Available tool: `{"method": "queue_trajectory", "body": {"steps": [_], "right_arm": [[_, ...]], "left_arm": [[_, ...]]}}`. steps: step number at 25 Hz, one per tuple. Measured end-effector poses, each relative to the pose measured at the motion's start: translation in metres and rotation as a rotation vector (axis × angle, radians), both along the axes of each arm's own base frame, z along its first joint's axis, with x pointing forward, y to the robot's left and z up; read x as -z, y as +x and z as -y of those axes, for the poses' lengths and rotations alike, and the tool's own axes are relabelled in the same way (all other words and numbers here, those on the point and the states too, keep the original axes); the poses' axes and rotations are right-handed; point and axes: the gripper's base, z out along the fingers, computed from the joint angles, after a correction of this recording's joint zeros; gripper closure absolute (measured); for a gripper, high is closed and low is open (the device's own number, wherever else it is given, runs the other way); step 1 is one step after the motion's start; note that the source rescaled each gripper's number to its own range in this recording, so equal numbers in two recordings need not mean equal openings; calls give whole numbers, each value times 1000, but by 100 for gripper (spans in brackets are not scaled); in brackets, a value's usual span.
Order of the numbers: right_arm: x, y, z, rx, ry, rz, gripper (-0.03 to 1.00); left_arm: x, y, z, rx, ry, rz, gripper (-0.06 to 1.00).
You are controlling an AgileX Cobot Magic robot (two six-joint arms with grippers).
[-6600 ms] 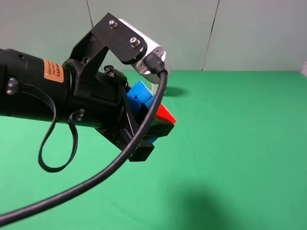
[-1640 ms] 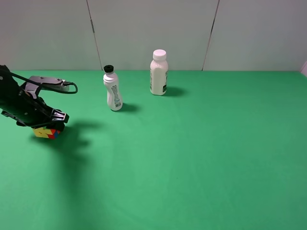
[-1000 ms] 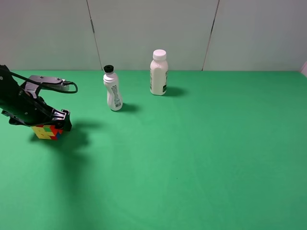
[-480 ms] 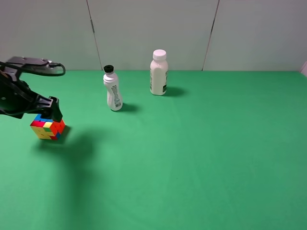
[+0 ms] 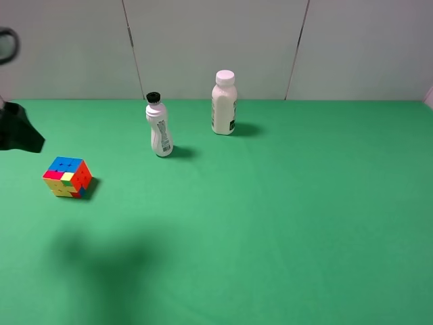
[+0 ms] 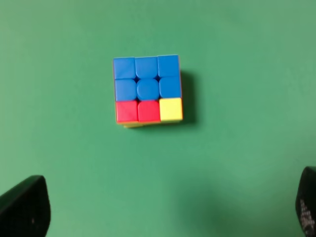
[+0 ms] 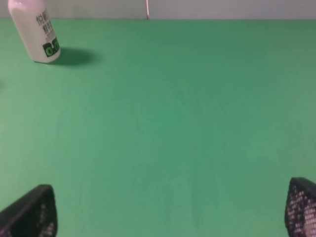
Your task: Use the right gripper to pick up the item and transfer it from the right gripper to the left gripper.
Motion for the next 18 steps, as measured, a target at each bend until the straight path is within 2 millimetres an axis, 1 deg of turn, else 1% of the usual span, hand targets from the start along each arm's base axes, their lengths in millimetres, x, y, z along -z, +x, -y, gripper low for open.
{"method": "queue_trajectory", "body": {"steps": [3, 6, 10, 13, 18], "right_arm": [[0, 0, 0, 0, 0, 0, -3], [0, 0, 0, 0, 0, 0, -3], [0, 0, 0, 0, 0, 0, -3], [0, 0, 0, 0, 0, 0, -3], [0, 0, 0, 0, 0, 0, -3]], "left_arm": [[-16, -25, -2, 6, -4, 37, -5], [-28, -48, -3, 12, -7, 64, -5], [-42, -81, -6, 1, -23, 148, -5], [-46, -103, -6, 1, -50, 164, -5], [-49, -133, -7, 13, -63, 185, -5]]}}
